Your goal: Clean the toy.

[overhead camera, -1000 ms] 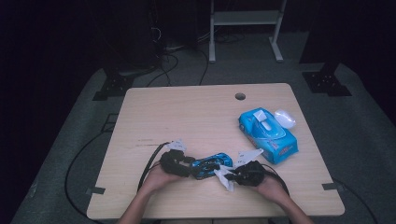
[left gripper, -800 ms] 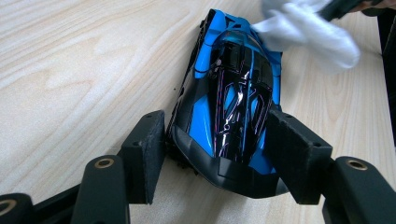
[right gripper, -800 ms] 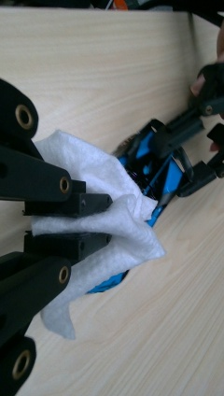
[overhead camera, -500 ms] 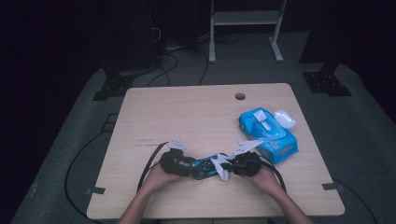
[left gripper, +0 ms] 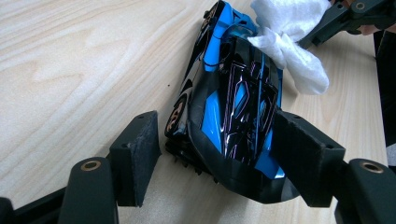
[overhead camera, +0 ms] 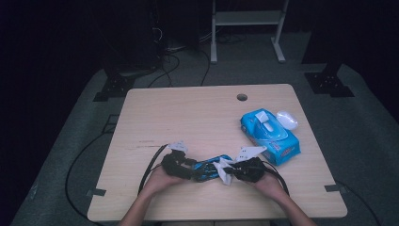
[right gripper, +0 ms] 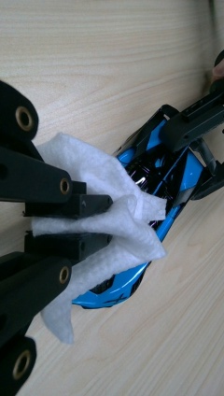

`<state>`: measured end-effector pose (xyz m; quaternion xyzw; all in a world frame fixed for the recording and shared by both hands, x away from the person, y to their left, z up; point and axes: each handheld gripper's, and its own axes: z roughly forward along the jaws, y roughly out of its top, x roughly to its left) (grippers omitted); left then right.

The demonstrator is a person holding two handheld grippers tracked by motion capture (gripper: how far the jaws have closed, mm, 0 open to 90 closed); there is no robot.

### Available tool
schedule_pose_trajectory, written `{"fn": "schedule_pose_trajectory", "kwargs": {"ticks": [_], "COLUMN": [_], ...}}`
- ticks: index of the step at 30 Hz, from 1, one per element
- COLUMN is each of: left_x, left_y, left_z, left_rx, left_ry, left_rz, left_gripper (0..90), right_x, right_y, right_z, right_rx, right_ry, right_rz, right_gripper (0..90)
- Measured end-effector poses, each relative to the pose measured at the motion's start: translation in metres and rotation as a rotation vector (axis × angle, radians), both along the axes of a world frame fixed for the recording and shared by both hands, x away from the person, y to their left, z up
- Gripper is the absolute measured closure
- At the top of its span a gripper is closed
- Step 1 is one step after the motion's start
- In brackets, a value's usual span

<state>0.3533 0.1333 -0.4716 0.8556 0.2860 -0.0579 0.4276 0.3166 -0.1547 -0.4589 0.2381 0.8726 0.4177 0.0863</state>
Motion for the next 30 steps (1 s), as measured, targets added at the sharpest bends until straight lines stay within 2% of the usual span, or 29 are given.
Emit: {"fn": "schedule_pose_trajectory", "kwargs": {"ticks": [8, 13, 19, 23, 24, 25, 26, 27, 28, 29, 30], "left_x": [0.000, 0.000, -0.002, -0.006, -0.008, -0.008, -0.012, -0.012, -0.014, -0.014, -0.016], "left_y": [0.000, -0.001, -0.005, -0.008, -0.009, -0.009, -0.011, -0.011, -0.012, -0.012, -0.012], "left_z": [-0.001, -0.001, -0.002, -0.001, 0.001, 0.001, 0.003, 0.003, 0.004, 0.004, 0.005], "left_rx": [-0.006, -0.016, -0.014, -0.003, -0.001, -0.001, 0.003, 0.003, 0.010, 0.010, 0.015], "left_ry": [0.014, 0.037, 0.045, 0.034, 0.016, 0.016, -0.007, -0.007, -0.030, -0.030, -0.048], "left_rz": [-0.006, -0.017, -0.058, -0.084, -0.106, -0.106, -0.118, -0.118, -0.130, -0.130, -0.139], "left_gripper": [32.4, 32.4, 32.5, 34.0, 38.2, 40.1, 42.5, 43.9, 45.1, 46.5, 47.7], "right_x": [-0.004, -0.008, -0.013, -0.017, -0.019, -0.019, -0.021, -0.021, -0.023, -0.023, -0.024], "right_y": [-0.001, -0.002, -0.004, -0.005, -0.005, -0.005, -0.005, -0.005, -0.006, -0.006, -0.007], "right_z": [-0.001, -0.001, -0.002, -0.002, -0.002, -0.002, -0.003, -0.003, -0.004, -0.004, -0.005], "right_rx": [-0.002, -0.004, -0.002, -0.002, -0.009, -0.009, -0.015, -0.015, -0.013, -0.013, -0.012], "right_ry": [-0.024, -0.039, -0.042, -0.039, -0.038, -0.038, -0.036, -0.036, -0.033, -0.033, -0.031], "right_rz": [0.004, 0.013, 0.028, 0.038, 0.044, 0.044, 0.045, 0.045, 0.046, 0.046, 0.048], "right_gripper": [83.7, 83.8, 83.9, 83.9, 83.9, 83.9, 83.9, 83.9, 83.8, 83.8, 83.8]}}
